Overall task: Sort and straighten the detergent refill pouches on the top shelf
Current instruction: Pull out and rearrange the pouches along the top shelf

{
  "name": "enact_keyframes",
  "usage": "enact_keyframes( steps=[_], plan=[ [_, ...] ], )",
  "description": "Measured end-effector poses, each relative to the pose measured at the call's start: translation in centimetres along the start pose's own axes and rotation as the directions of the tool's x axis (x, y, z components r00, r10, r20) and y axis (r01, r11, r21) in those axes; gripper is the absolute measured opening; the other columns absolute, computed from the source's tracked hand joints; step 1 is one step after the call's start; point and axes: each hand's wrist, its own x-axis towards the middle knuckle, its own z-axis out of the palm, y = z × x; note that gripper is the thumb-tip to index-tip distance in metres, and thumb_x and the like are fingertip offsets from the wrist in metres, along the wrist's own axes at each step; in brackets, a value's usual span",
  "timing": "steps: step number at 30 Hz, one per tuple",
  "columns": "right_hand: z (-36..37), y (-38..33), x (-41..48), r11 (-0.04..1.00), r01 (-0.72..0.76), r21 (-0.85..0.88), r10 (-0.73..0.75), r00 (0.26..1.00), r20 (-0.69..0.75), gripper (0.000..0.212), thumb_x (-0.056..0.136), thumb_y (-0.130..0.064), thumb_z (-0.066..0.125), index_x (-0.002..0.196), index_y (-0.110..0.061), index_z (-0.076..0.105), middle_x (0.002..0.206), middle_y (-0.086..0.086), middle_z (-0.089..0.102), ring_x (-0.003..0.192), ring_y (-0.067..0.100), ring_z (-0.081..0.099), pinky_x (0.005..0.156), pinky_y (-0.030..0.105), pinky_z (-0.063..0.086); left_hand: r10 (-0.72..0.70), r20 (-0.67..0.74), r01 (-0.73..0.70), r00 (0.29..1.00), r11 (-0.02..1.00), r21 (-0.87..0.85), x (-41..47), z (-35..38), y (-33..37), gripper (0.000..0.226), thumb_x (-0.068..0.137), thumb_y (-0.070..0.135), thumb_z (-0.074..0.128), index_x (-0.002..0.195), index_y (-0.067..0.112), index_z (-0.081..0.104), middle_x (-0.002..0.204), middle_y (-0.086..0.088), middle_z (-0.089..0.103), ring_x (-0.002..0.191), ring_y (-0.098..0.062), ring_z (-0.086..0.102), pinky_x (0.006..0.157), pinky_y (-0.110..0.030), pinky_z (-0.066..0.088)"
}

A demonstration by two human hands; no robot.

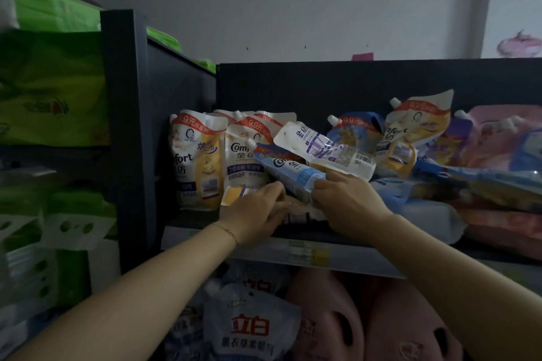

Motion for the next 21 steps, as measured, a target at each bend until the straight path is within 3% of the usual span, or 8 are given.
enact_keyframes(
  steps=[3,5,8,10,13,15,18,21],
  plan=[
    [-0.3,-0.5,1.0,0.999,0.032,0.026,-0.031,0.998,-0.057,0.022,0.062,-0.016,0.083,0.079,-0.017,0.070,0.080,-0.001,0.065,0.076,0.024,0.063,0.053,0.035,0.050,0.000,-0.037,0.001,0.999,0.999,0.035,-0.4,-0.4,-1.1,0.035,0.094,0.046,0.053,0.118,0.022,0.058,0.111,0.003,0.065,0.098,-0.020,0.061,0.076,-0.036,0.049],
    [-0.7,-0.6,1.4,1.000,-0.004,0.030,0.006,0.997,-0.075,0.019,0.072,-0.021,0.078,0.089,-0.018,0.070,0.091,-0.003,0.064,0.086,0.022,0.061,0.064,0.034,0.049,-0.009,-0.114,0.014,0.993,0.999,0.039,-0.3,-0.7,-1.3,0.030,0.096,0.046,0.050,0.109,0.025,0.067,0.099,0.003,0.070,0.090,-0.016,0.064,0.071,-0.031,0.047],
    [-0.9,-0.3,1.5,0.998,-0.048,0.032,0.051,0.992,-0.113,0.023,0.071,-0.029,0.081,0.088,-0.019,0.070,0.089,-0.003,0.064,0.081,0.020,0.058,0.063,0.031,0.047,-0.241,-0.373,0.139,0.896,0.950,-0.280,1.1,-2.6,-0.7,0.027,0.099,0.034,0.048,0.091,0.017,0.067,0.081,-0.001,0.069,0.074,-0.014,0.065,0.069,-0.036,0.052],
    [-0.6,-0.3,1.6,0.998,-0.061,0.024,0.063,0.995,-0.081,0.025,0.076,-0.030,0.078,0.096,-0.019,0.069,0.096,-0.001,0.063,0.087,0.021,0.057,0.069,0.033,0.046,-0.302,-0.449,0.125,0.841,0.916,-0.382,2.2,-4.4,-0.4,0.029,0.096,0.032,0.053,0.084,0.009,0.065,0.072,-0.002,0.067,0.066,-0.013,0.064,0.066,-0.033,0.054],
    [-0.6,0.4,2.4,0.991,-0.121,0.054,0.128,0.978,-0.163,0.013,0.084,-0.024,0.070,0.096,-0.018,0.068,0.096,-0.002,0.062,0.091,0.022,0.056,0.073,0.034,0.045,-0.230,-0.138,0.158,0.963,0.902,-0.402,2.4,-5.7,0.0,0.034,0.084,0.049,0.064,0.091,0.016,0.066,0.082,0.002,0.067,0.076,-0.011,0.063,0.070,-0.026,0.051],
    [-0.9,0.8,3.1,0.978,-0.164,0.128,0.187,0.964,-0.188,0.012,0.092,-0.024,0.059,0.097,-0.018,0.068,0.098,-0.002,0.061,0.096,0.023,0.054,0.077,0.037,0.043,-0.211,0.049,0.214,0.976,0.913,-0.347,1.9,-5.3,0.2,0.042,0.075,0.056,0.070,0.105,0.028,0.061,0.097,0.011,0.065,0.088,-0.005,0.061,0.076,-0.024,0.051],
    [-1.0,1.1,4.0,0.980,-0.162,0.117,0.185,0.959,-0.217,0.018,0.095,-0.025,0.053,0.095,-0.016,0.068,0.098,-0.002,0.061,0.097,0.024,0.053,0.078,0.038,0.041,-0.283,-0.004,0.272,0.959,0.924,-0.267,2.4,-4.1,-0.2,0.047,0.075,0.047,0.075,0.116,0.034,0.055,0.108,0.014,0.059,0.096,-0.006,0.056,0.083,-0.028,0.050],
    [-0.7,0.9,4.4,0.977,-0.180,0.116,0.204,0.948,-0.245,0.017,0.094,-0.024,0.056,0.089,-0.014,0.070,0.093,0.000,0.063,0.091,0.026,0.055,0.075,0.038,0.041,-0.287,-0.099,0.238,0.953,0.908,-0.345,3.3,-3.7,-0.4,0.016,0.081,0.035,0.074,0.083,0.028,0.059,0.086,0.007,0.062,0.081,-0.011,0.057,0.078,-0.039,0.050]
  ],
)
